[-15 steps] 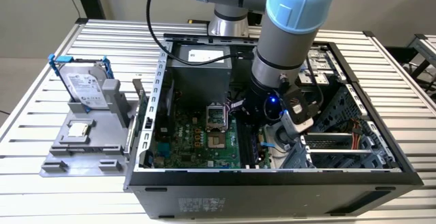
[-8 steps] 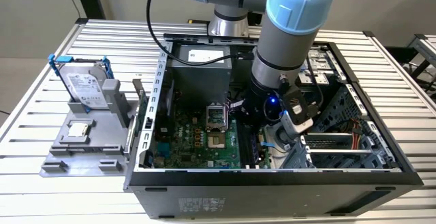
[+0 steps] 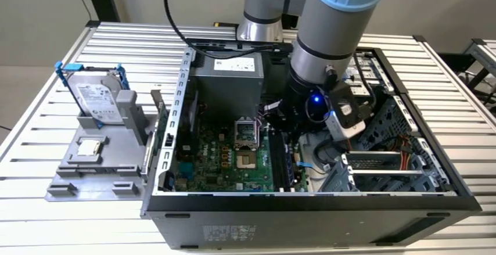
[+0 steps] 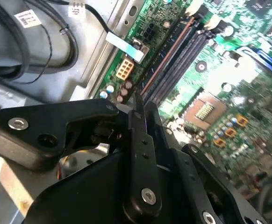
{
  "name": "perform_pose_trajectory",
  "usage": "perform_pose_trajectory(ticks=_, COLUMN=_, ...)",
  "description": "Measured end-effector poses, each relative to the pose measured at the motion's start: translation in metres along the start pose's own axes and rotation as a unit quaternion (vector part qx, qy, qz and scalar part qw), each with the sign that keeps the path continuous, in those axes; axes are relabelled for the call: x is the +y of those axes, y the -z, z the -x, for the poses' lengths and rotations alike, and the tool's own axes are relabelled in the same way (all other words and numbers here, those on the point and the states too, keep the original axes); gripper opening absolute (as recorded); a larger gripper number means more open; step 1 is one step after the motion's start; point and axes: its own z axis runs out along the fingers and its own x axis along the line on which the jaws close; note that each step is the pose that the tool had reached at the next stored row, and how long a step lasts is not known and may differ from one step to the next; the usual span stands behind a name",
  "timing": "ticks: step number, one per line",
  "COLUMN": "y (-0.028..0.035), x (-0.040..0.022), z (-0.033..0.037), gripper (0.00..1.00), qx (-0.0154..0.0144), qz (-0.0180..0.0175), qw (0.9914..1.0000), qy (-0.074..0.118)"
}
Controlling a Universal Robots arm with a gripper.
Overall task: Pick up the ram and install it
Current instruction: 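Press down the ram until it locks into place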
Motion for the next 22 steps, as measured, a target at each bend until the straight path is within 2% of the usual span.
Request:
perform_pose_trajectory(ticks=2, y=0.0080, x=0.0010, z=0.0000, gripper=1.00, qx=0.0000, qz=0.0002, qw=1.00000, qy=0.000)
perform_pose_trajectory(ticks=5, y=0.0083, x=0.0011, z=-0.0002, gripper=1.00, qx=0.0001, qz=0.0009, qw=1.00000, qy=0.000)
perform_pose_trajectory(ticks=6, y=0.0083, x=0.0011, z=-0.0003, gripper=0.00, qx=0.0001, qz=0.0008, qw=1.00000, qy=0.000)
perform_pose_trajectory(ticks=20, y=0.0083, x=0.0010, z=-0.0015, gripper=0.00, qx=0.0001, qz=0.0009, qw=1.00000, qy=0.001)
perform_pose_trajectory(ticks=22, y=0.0083, x=0.0010, z=-0.0015, gripper=0.00, qx=0.0004, qz=0.0010, qw=0.99986, qy=0.017)
